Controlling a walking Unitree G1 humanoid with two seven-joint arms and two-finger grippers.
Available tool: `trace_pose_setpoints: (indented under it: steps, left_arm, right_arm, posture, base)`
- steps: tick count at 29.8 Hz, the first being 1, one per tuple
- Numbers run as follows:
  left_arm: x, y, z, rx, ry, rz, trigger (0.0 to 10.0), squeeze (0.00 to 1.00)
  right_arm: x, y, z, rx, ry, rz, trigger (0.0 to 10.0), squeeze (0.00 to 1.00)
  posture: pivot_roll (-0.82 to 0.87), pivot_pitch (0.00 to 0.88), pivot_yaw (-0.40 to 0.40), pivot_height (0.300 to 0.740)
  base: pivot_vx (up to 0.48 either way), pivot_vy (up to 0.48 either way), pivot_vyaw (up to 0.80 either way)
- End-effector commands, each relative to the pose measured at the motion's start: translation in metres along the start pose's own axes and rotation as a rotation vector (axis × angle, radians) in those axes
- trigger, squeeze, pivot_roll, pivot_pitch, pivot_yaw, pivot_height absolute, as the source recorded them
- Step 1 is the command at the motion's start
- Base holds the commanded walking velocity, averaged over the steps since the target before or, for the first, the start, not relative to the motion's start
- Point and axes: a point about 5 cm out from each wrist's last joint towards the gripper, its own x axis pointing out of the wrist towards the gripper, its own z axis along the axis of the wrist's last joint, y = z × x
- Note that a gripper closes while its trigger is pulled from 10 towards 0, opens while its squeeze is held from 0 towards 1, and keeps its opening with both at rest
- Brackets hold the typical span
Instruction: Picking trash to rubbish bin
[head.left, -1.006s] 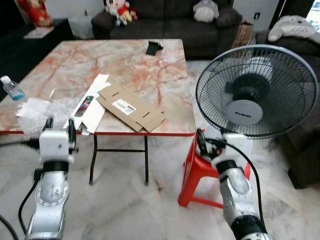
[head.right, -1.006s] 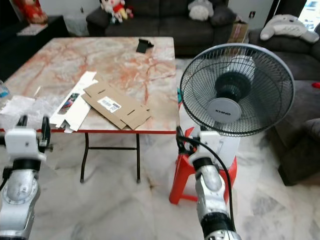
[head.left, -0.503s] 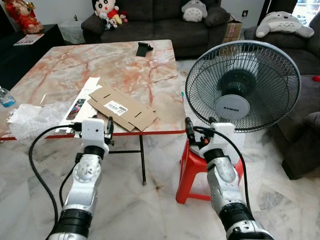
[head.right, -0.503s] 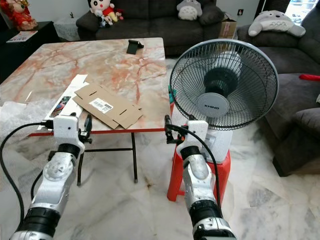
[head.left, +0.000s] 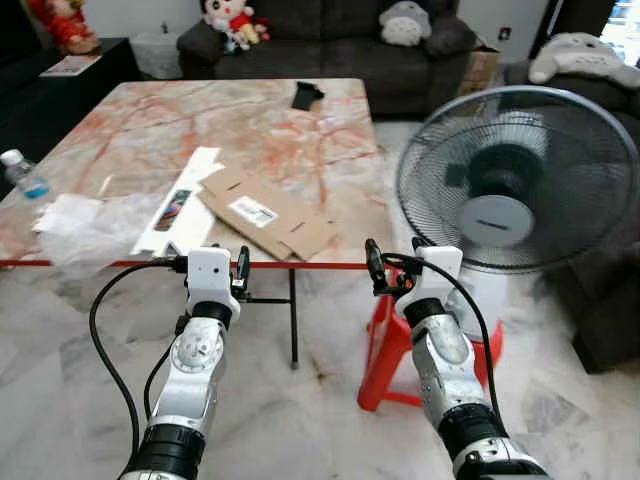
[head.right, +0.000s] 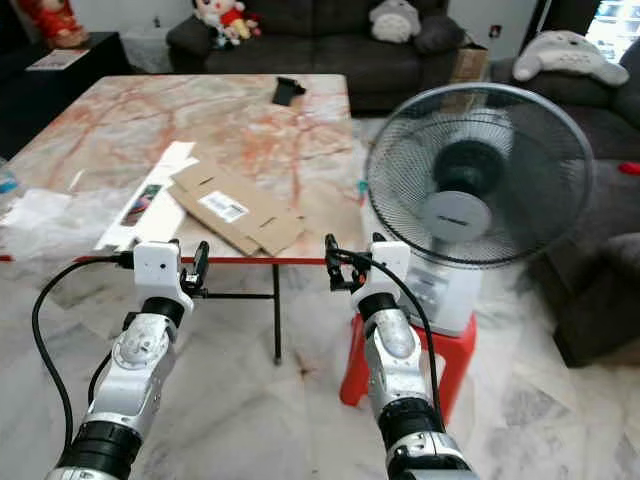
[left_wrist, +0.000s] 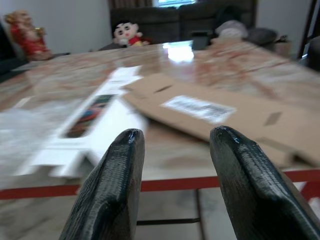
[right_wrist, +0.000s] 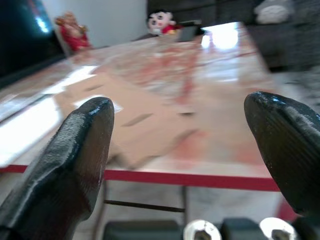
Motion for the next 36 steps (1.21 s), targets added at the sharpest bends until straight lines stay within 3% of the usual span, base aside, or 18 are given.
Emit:
trace_pose_setpoints:
  steps: [1,19,22,25,31,34,36]
  left_arm:
    - [0.001,-0.001,0.005,-0.008,-0.012,0.006,10.0,0.00]
    - [-0.001,-0.002,0.008,-0.009,-0.004,0.011,10.0,0.00]
    - [-0.001,-0.005,0.012,0.015,-0.008,0.007,10.0,0.00]
    - [0.001,-0.007,0.014,-0.016,0.004,0.025,10.0,0.00]
    - [0.003,-0.016,0.021,-0.071,-0.017,0.011,10.0,0.00]
    - [0.005,-0.015,0.023,-0.060,-0.018,0.011,10.0,0.00]
    - [0.008,-0.012,0.025,-0.050,-0.022,0.017,10.0,0.00]
  right_arm:
    - [-0.003,-0.005,-0.001,-0.003,0.007,-0.020,10.0,0.00]
    - [-0.006,-0.006,0.000,0.000,0.004,-0.027,10.0,0.00]
    - [-0.006,-0.005,-0.001,0.024,0.006,-0.034,10.0,0.00]
    - [-0.006,-0.003,-0.002,0.053,0.009,-0.035,10.0,0.00]
    - [-0.001,0.007,0.002,0.022,-0.003,0.013,10.0,0.00]
    - [0.000,0.008,0.001,0.004,0.014,0.014,10.0,0.00]
    - [0.000,0.008,0.000,0.052,0.021,0.013,10.0,0.00]
  posture:
    - [0.00,0.000,0.047,0.740]
    - [0.01,0.029,0.046,0.740]
    - [0.02,0.031,0.064,0.740]
    - [0.03,0.028,0.068,0.740]
    - [0.03,0.021,0.068,0.740]
    - [0.03,0.018,0.067,0.740]
    - [0.04,0.016,0.066,0.740]
  base:
    - [0.000,0.480,0.00]
    - [0.000,0.395,0.00]
    - [0.000,0.000,0.00]
    - [0.000,0.000,0.00]
    - [0.000,0.000,0.23]
    - [0.084,0.000,0.76]
    - [0.407,0.000,0.40]
